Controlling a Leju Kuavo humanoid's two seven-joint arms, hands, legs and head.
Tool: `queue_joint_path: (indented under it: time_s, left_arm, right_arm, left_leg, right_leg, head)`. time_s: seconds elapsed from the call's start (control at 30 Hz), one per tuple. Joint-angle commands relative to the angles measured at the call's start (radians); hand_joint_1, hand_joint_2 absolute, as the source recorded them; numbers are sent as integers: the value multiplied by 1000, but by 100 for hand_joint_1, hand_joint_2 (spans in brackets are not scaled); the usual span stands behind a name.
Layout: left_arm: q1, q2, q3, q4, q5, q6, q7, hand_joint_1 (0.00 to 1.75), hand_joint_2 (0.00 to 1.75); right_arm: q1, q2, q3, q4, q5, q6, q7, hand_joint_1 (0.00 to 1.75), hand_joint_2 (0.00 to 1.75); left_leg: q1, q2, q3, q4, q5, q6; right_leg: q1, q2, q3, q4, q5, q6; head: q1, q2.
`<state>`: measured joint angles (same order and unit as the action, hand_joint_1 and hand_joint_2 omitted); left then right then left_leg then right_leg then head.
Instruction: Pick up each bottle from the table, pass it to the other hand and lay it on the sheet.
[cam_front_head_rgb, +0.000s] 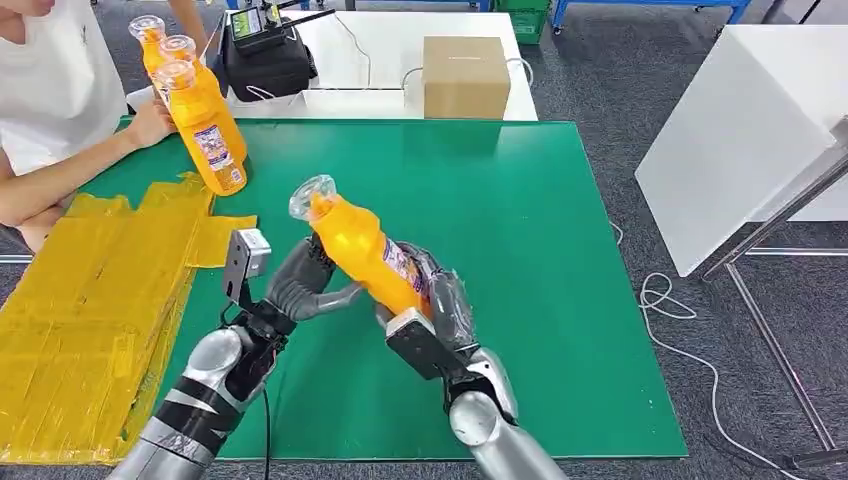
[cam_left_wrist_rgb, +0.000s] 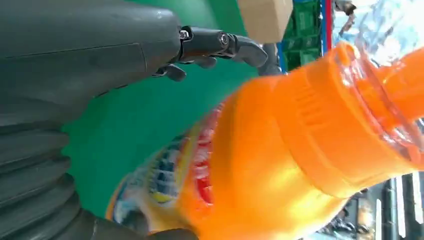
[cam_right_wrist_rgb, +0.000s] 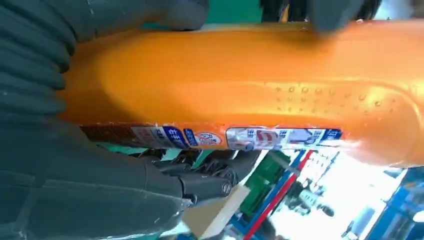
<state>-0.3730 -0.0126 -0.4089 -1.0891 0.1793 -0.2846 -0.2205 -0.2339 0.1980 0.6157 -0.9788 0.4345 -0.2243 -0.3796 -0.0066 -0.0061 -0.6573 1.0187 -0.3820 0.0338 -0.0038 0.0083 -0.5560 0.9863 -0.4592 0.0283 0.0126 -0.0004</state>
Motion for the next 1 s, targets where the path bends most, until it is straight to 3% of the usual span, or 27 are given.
queue_joint_path:
  time_s: [0.03, 0.63, 0.67, 0.7, 1.0]
  left_arm:
    - [-77, -10, -13, 96, 68, -53, 0, 0, 175]
    - [-52, -28, 9, 84, 195, -108, -22, 2, 175]
    - [-40, -46, 31, 71, 215, -85, -33, 166, 175]
    - [-37, -50, 35, 66, 222, -83, -35, 175, 175]
    - [14, -59, 54, 0, 244, -64, -53, 175, 175]
  right_arm:
    - [-116, 23, 123, 271, 27, 1, -74, 175, 175]
    - [-132, 39, 182, 332, 51, 2, -84, 175, 175]
    - [-130, 39, 184, 334, 50, -3, -82, 175, 175]
    - [-130, 39, 184, 335, 48, -2, -82, 175, 175]
    - [-90, -1, 166, 251, 44, -9, -74, 175, 175]
  left_leg:
    - [0, 0, 5, -1, -1, -2]
    - [0, -1, 4, -1, -1, -2]
    - [1, 0, 2, 0, 0, -2]
    - [0, -1, 5, -1, -1, -3]
    - [1, -2, 4, 0, -1, -2]
  right_leg:
    - [0, -1, 5, -1, -1, -1]
    - [0, -2, 4, -1, -1, 0]
    - [0, -1, 2, -1, -1, 0]
    - [0, -2, 5, -2, -2, 0]
    - [0, -4, 4, -2, -2, 0]
  head:
    - [0, 0]
    - [0, 0]
    - [0, 0]
    - [0, 0]
    - [0, 0]
